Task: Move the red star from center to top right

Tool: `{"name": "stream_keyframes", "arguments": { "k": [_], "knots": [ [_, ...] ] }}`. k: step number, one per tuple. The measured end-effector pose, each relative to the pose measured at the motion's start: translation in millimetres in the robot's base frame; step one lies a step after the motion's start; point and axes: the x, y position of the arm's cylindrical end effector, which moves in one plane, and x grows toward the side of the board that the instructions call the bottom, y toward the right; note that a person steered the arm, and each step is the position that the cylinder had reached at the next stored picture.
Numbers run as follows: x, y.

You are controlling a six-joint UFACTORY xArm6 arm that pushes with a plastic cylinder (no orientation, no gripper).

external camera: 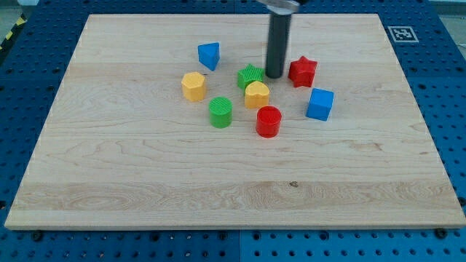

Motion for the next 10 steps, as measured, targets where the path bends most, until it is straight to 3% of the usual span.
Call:
{"name": "stream_keyframes", "arguments": {
  "k": [2,6,8,10],
  "knots": [
    [6.3,63.5],
    [44.6,121.7],
    [44.4,168.7],
    [43.7,143.4]
  ]
}}
